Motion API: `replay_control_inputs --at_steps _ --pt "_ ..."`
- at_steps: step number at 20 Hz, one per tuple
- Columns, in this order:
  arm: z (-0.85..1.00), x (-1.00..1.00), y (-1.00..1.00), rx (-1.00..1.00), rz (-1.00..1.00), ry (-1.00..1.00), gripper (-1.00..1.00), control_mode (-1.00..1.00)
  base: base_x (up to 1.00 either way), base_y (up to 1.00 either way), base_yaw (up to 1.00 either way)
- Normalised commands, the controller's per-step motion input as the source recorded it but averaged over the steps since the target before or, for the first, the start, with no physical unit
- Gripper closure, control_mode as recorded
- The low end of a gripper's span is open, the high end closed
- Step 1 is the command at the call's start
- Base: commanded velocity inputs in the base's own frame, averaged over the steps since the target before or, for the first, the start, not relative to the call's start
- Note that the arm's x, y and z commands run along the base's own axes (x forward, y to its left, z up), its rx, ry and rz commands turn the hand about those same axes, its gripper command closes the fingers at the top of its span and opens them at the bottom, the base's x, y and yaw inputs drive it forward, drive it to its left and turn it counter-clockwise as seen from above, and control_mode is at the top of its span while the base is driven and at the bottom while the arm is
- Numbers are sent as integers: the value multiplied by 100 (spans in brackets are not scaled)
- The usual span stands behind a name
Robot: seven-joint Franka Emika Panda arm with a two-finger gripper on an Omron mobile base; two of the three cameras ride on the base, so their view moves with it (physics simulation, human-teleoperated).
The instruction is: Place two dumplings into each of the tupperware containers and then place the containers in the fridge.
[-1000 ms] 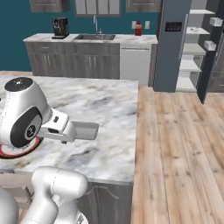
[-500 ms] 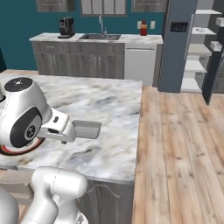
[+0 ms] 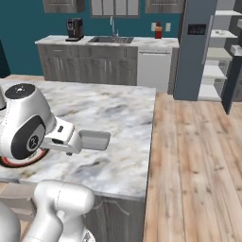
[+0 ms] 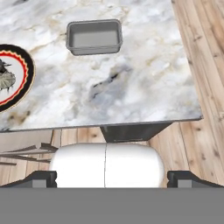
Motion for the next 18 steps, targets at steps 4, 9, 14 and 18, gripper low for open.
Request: replay_control_inputs --at_steps 4,9,14,18 --pt "0 0 0 0 0 0 -100 100 0 1 1" --pt "0 0 0 0 0 0 -100 100 0 0 0" --pt "0 0 0 0 0 0 -100 100 -3 5 1" --pt "-3 1 70 0 13 1 -100 -100 0 0 0"
